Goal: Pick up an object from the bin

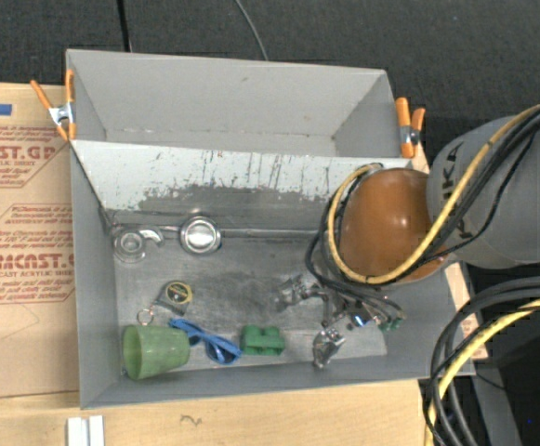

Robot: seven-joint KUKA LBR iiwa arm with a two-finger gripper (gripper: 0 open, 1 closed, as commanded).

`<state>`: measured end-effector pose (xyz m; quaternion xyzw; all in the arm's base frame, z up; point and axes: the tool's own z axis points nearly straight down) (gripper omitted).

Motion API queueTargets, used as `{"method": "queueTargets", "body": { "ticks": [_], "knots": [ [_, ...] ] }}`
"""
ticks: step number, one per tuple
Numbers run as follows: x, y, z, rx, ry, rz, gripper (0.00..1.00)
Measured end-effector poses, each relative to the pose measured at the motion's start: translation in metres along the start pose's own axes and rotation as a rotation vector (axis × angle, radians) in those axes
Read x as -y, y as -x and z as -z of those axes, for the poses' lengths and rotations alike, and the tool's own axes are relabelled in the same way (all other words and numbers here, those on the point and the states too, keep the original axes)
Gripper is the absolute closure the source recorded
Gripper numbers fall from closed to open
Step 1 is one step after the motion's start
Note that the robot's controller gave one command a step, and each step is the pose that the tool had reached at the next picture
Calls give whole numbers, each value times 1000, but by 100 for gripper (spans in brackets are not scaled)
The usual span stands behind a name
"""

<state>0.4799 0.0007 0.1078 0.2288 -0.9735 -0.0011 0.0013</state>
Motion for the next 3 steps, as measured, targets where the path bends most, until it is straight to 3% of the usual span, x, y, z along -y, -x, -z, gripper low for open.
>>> {"method": "queueTargets", "body": {
  "ticks": [1, 2, 3],
  "knots": [
    [-69, 51, -26, 4, 1, 104, 0],
    [-65, 49, -25, 2, -2, 97, 100],
    [-49, 49, 166, 12, -7, 205, 100]
  ]
}}
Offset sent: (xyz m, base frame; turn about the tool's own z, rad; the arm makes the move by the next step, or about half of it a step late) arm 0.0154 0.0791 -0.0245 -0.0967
